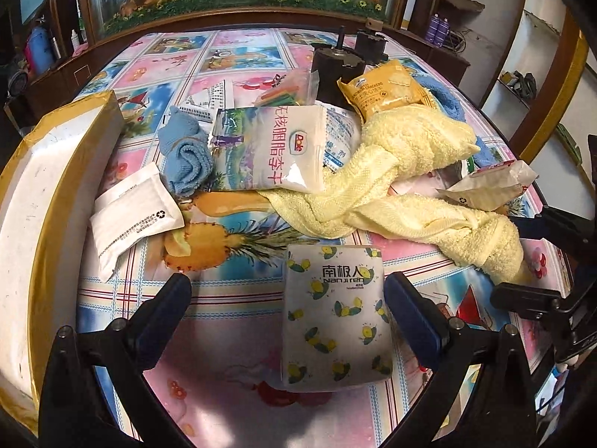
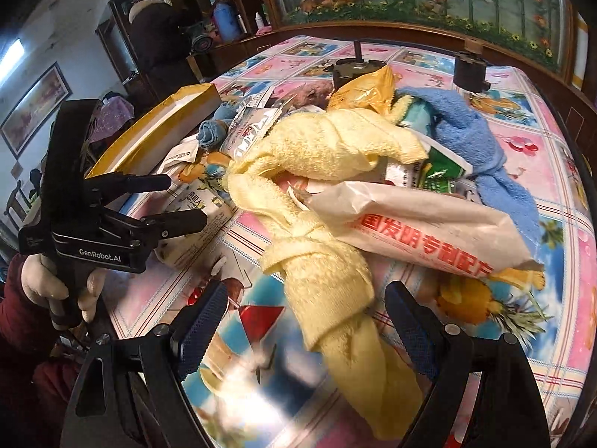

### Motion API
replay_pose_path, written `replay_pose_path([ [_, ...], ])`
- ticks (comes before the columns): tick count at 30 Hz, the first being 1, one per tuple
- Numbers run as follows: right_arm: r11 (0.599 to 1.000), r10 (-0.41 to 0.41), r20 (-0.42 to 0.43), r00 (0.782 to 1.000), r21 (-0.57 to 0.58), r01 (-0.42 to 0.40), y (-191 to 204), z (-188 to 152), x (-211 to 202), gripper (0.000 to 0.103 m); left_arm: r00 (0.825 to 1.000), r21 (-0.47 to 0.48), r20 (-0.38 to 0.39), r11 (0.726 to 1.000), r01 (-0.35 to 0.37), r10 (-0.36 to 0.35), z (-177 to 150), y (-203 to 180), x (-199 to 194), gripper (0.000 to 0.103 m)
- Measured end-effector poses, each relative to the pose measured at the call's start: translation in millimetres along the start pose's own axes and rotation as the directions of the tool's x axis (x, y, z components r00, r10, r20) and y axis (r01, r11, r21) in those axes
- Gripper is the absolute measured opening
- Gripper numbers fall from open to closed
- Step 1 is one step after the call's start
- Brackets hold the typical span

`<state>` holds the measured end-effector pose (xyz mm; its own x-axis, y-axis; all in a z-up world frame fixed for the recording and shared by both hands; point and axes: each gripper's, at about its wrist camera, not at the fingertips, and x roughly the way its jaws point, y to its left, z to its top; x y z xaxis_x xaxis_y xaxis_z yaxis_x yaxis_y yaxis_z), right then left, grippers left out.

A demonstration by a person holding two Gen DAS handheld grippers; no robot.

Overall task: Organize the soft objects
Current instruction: 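Grasp the tissue pack with left tool while right tool grasps the yellow towel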

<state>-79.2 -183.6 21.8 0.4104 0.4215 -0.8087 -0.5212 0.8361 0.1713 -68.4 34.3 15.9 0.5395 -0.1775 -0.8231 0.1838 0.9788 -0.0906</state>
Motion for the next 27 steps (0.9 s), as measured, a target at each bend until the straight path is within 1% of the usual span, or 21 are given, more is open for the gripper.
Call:
replay_pose_path([
  [4, 1.000, -0.011, -0.021, 1.000, -0.016, 0.011, 6, 9, 16, 0.087, 1.000, -0.025, -0.013, 0.999, 0.022, -0.023, 0, 4, 3, 0.103],
  [8, 0.999, -0.025, -0.036, 0.999, -0.026, 0.024, 11, 15, 24, 0.086, 0.999, -0.017, -0.025, 0.999, 0.029, -0.029, -1, 2, 5, 0.103],
  [14, 0.999, -0.042, -0.051, 0.998, -0.025, 0.041, 15, 22, 36, 0.086, 0.997, 0.101, -0.064, 0.994, -0.041, 0.048, -6, -18, 10, 0.103],
  [19, 0.999, -0.049, -0.049, 0.998, -0.011, 0.049, 16, 26, 39, 0.084, 0.996, 0.102, -0.066, 0.994, -0.051, 0.057, -8, -19, 10, 0.103],
  [22, 0.998, -0.056, -0.052, 0.997, -0.007, 0.056, 19, 28, 39, 0.078, 0.996, 0.090, -0.066, 0.994, -0.058, 0.064, -6, -17, 10, 0.103],
  [24, 0.998, -0.060, -0.056, 0.997, -0.003, 0.060, 20, 27, 38, 0.076, 0.996, 0.088, -0.065, 0.994, -0.060, 0.066, -6, -17, 10, 0.103],
  [25, 0.998, -0.062, -0.058, 0.996, -0.004, 0.062, 20, 27, 38, 0.072, 0.996, 0.088, -0.065, 0.994, -0.060, 0.066, -5, -15, 11, 0.103],
  [26, 0.998, -0.064, -0.061, 0.996, -0.003, 0.064, 21, 26, 38, 0.065, 0.996, 0.088, -0.065, 0.994, -0.060, 0.066, -5, -15, 12, 0.103],
  [27, 0.997, -0.072, -0.064, 0.995, -0.007, 0.071, 23, 25, 37, 0.062, 0.996, 0.087, -0.064, 0.994, -0.063, 0.069, -5, -15, 11, 0.103],
])
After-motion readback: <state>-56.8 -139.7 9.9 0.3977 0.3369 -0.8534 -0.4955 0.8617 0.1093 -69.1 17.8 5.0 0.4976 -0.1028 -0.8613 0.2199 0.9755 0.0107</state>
